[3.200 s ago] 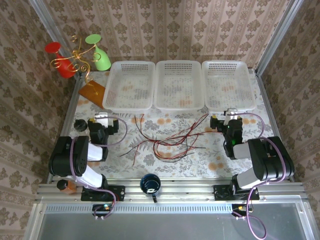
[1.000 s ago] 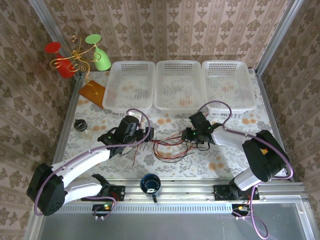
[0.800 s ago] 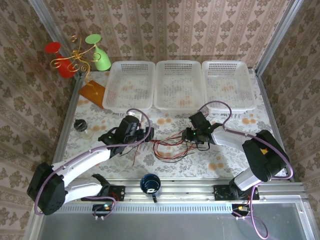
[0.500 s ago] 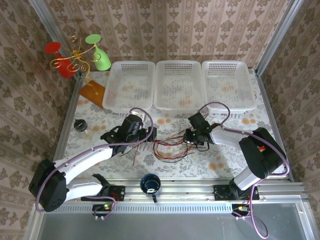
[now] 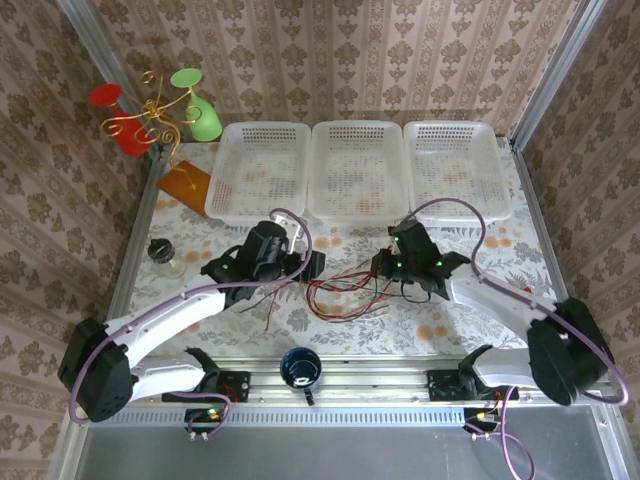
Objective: Untangle the cables
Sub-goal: Untie the cable.
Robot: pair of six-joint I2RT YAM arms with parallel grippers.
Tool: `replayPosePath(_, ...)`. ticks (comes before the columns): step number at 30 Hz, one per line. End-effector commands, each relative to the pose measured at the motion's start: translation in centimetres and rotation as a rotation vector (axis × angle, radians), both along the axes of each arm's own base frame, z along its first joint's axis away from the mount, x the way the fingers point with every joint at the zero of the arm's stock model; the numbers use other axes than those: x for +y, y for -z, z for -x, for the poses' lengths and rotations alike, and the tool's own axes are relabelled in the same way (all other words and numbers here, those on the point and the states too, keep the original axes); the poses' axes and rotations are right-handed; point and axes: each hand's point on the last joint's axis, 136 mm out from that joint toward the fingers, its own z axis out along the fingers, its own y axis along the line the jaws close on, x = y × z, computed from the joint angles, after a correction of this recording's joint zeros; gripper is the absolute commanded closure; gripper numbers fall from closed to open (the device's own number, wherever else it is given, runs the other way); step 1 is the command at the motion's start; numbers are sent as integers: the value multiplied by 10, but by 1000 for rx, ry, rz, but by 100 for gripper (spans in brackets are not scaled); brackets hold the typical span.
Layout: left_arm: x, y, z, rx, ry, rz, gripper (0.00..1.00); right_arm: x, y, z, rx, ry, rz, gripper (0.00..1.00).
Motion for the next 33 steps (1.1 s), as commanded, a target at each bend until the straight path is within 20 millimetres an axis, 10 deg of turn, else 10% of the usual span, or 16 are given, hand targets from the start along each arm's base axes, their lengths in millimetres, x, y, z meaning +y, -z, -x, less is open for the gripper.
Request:
replayPosePath(1, -30, -44, 10, -83, 156, 125, 19, -1, -18, 8, -24, 2, -42, 100)
replayPosePath(10, -81, -51, 36, -146, 382, 152, 25, 8, -80, 0, -150, -17, -168, 100)
replayPosePath(24, -130, -31, 62, -119, 517, 236, 32, 17, -120, -11, -217, -36, -322, 100)
replayPosePath(33, -146, -23, 59, -84, 506, 251, 66, 19, -133, -12, -227, -37, -352, 100)
